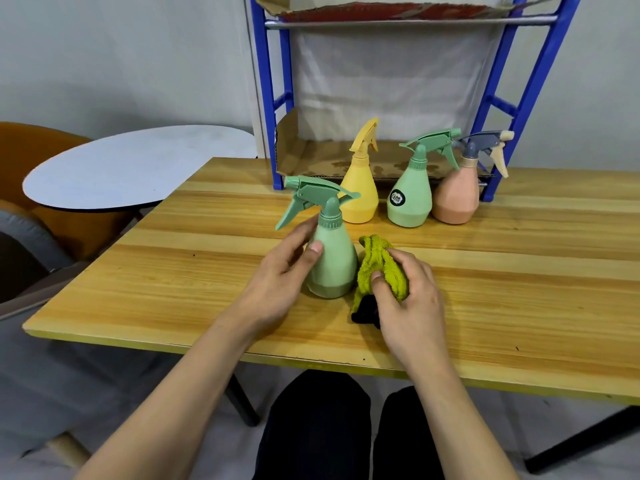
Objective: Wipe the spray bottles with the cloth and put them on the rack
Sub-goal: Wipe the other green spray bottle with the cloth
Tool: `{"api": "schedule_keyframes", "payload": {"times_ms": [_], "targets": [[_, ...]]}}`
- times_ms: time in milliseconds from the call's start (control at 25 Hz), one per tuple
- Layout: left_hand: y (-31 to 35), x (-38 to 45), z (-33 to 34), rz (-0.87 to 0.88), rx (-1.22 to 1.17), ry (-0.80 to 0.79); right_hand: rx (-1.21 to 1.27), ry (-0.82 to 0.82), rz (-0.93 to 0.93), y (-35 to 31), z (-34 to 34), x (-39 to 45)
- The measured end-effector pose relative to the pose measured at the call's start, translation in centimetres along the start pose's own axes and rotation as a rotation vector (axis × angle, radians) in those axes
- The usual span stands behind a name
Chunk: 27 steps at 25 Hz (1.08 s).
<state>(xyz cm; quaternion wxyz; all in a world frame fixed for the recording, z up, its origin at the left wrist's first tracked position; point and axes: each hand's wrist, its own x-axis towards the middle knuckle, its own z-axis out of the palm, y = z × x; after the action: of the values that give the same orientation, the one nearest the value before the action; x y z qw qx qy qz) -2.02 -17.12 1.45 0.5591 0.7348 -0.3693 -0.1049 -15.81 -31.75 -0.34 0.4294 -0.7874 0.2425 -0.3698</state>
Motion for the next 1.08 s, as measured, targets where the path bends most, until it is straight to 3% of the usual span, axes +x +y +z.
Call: {"api": "schedule_keyframes", "payload": {"times_ms": [200, 360, 480, 680, 840, 1080], "targets": [[0.3, -0.2, 1.3, 0.017, -0.066, 0.056, 0.196, 0.063, -0.035, -2.9, -0.1, 1.4], [1.2, 0.1, 2.3, 0.092, -0.111, 0.144, 0.136, -0.046, -0.05, -3.1, 1.0, 1.6], [1.3, 0.0, 2.3, 0.072, -0.143, 0.157, 0.054, -0.065, 0.016, -1.0, 0.2, 0.9], [1.6, 0.0, 2.8, 0.136, -0.127, 0.146, 0.163, -0.038, -0.106, -3.2, 0.5, 2.9], [2.0, -0.1, 2.9, 0.089, -0.119, 0.18, 0.104, -0.068, -0.019, -0.3, 0.1, 1.6], [3.1, 0.0, 2.7, 0.014, 0.185, 0.275, 0.039, -0.081, -0.035, 0.3, -0.1, 1.3]]}}
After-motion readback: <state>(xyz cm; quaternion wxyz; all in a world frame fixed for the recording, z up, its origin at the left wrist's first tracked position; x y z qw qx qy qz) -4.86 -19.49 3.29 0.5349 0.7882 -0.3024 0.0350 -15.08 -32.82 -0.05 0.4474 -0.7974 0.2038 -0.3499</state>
